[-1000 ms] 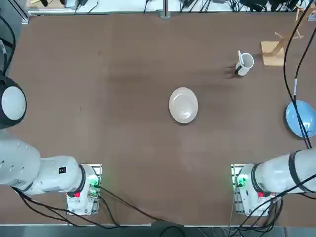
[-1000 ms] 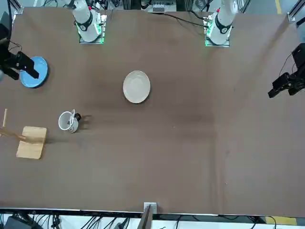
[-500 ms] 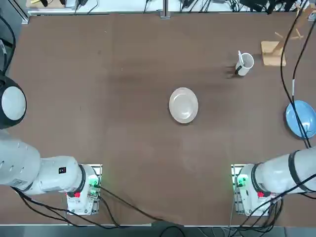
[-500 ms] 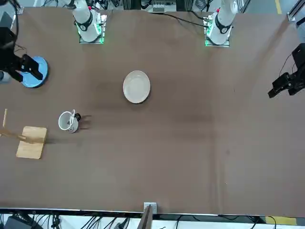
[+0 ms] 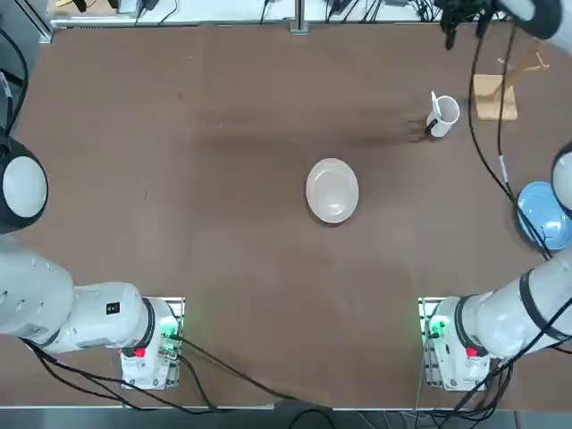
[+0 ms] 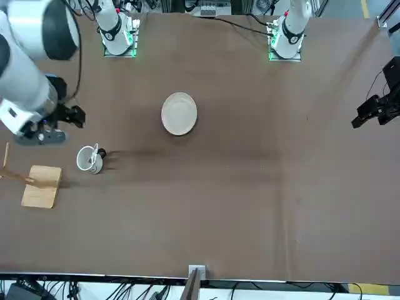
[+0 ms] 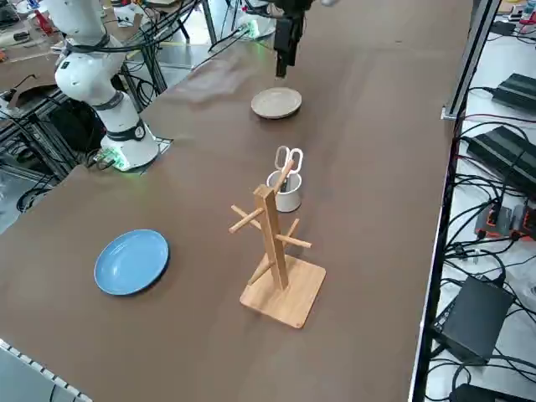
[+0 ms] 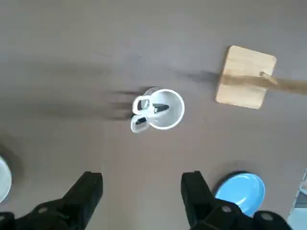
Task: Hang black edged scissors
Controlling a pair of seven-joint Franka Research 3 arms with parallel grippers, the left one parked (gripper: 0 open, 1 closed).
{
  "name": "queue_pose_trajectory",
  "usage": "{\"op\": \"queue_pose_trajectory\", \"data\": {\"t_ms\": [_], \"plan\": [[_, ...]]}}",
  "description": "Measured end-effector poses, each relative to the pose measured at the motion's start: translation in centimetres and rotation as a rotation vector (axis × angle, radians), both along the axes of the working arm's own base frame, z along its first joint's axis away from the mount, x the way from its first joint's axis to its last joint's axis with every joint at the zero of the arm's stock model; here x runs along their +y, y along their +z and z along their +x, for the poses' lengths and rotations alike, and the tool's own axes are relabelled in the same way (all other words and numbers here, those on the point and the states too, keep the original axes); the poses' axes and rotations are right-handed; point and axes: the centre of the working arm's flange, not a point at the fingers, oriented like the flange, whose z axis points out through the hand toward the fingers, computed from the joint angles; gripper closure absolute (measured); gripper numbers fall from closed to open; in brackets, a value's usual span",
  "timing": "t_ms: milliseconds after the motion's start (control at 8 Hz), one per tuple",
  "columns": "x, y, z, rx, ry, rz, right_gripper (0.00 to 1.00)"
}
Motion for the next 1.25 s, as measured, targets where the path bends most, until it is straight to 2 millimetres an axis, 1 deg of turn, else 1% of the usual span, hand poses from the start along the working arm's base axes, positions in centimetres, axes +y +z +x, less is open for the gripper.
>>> {"op": "queue_pose_trajectory", "data": {"t_ms": [125,250,500,625,750,875,1000,1250], "plan": [[0.8,-2.6,0.4,-0.002,0.005,-0.011,0.00],[1.2,-5.4,0.6,-0.022,-0.017,-0.018,0.00],[1.1,-11.0,0.3,-0.099,-0.066,-0.035,0.00],[0.9,-14.0,-0.1,-0.141,-0.090,-0.035,0.00],[0.7,-16.6,-0.7,-0.168,-0.107,-0.036,0.00],[0.3,-18.6,-1.3,-0.175,-0.111,-0.054,0.00],[-0.3,-19.8,-1.6,-0.171,-0.112,-0.076,0.02],[-1.9,-20.6,-1.8,-0.161,-0.130,-0.092,0.05]]}}
